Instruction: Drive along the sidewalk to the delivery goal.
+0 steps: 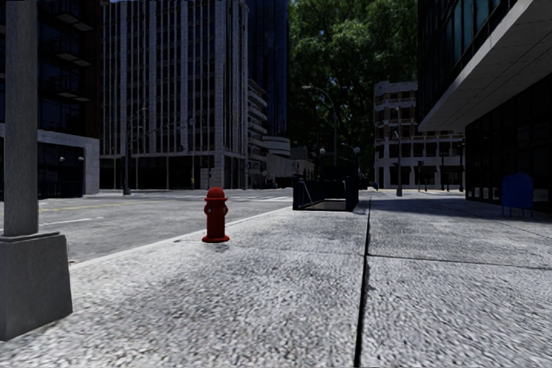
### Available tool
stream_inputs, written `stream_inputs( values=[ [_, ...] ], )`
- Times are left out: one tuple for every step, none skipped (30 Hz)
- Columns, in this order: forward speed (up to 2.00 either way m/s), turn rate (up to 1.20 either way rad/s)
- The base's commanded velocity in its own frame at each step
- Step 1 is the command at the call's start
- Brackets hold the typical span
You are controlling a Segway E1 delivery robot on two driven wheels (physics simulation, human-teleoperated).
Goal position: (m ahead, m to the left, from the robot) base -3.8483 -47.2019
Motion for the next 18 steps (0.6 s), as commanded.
stream_inputs(
  values=[
    [1.37,-0.84],
    [1.43,-0.83],
    [1.44,-0.82],
    [1.45,-0.81],
    [1.45,-0.81],
    [1.45,-0.79],
    [1.46,-0.77],
    [1.46,-0.66],
    [1.46,-0.66],
    [1.46,-0.50],
    [1.49,-0.02],
    [1.53,0.00],
    [1.53,0.00],
    [1.56,0.00],
    [1.61,0.00],
    [1.66,0.00],
    [1.70,0.00],
    [1.70,0.00]
  ],
)
